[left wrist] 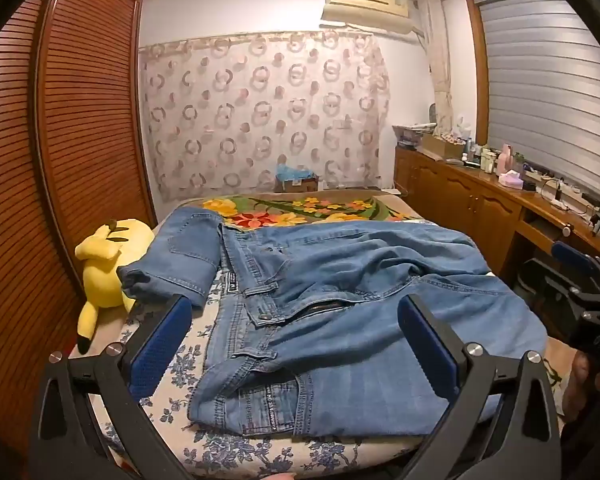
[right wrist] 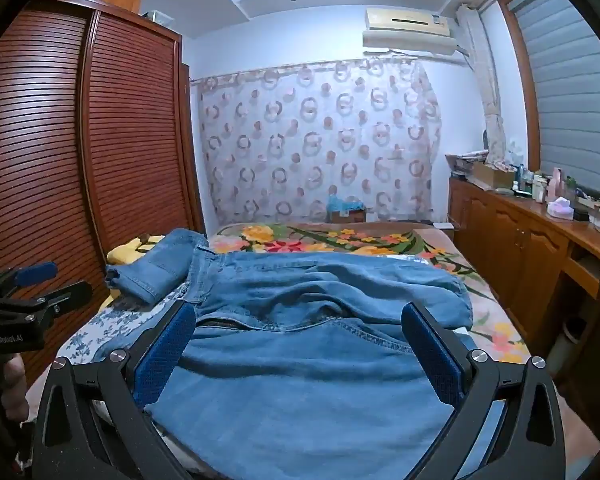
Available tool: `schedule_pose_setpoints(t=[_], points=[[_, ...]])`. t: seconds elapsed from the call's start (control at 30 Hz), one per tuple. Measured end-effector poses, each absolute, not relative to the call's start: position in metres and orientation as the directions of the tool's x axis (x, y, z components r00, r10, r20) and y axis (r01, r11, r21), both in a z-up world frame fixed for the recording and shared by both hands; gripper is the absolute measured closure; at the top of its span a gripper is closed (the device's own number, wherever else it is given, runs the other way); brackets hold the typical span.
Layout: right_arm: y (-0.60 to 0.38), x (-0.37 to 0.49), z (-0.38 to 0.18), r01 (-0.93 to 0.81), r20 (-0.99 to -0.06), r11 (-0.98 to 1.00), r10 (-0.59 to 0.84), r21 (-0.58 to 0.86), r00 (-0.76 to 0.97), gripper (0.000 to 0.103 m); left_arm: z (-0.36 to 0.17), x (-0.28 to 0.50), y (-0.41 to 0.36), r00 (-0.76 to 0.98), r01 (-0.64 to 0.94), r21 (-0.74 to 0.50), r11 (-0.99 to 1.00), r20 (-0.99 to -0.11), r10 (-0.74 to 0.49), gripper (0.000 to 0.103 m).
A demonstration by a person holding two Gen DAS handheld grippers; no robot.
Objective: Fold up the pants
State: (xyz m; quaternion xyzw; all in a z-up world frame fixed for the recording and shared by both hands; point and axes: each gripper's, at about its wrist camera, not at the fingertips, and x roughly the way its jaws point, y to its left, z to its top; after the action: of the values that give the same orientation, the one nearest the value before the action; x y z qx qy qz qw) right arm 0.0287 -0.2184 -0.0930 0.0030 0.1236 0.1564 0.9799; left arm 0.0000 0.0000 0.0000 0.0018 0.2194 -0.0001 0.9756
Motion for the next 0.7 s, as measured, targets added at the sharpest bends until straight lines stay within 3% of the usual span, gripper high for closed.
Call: schedule_pose_setpoints(t=[0.7], points=[[-0.221, 0.027, -0.092, -0.288, -0.255, 0.956, 0.293, 0.059, 0.922, 0.0, -0.001, 0.002, 0.004, 0.9, -0.006, 0.017, 1.0, -0.436, 0.013, 0.0]])
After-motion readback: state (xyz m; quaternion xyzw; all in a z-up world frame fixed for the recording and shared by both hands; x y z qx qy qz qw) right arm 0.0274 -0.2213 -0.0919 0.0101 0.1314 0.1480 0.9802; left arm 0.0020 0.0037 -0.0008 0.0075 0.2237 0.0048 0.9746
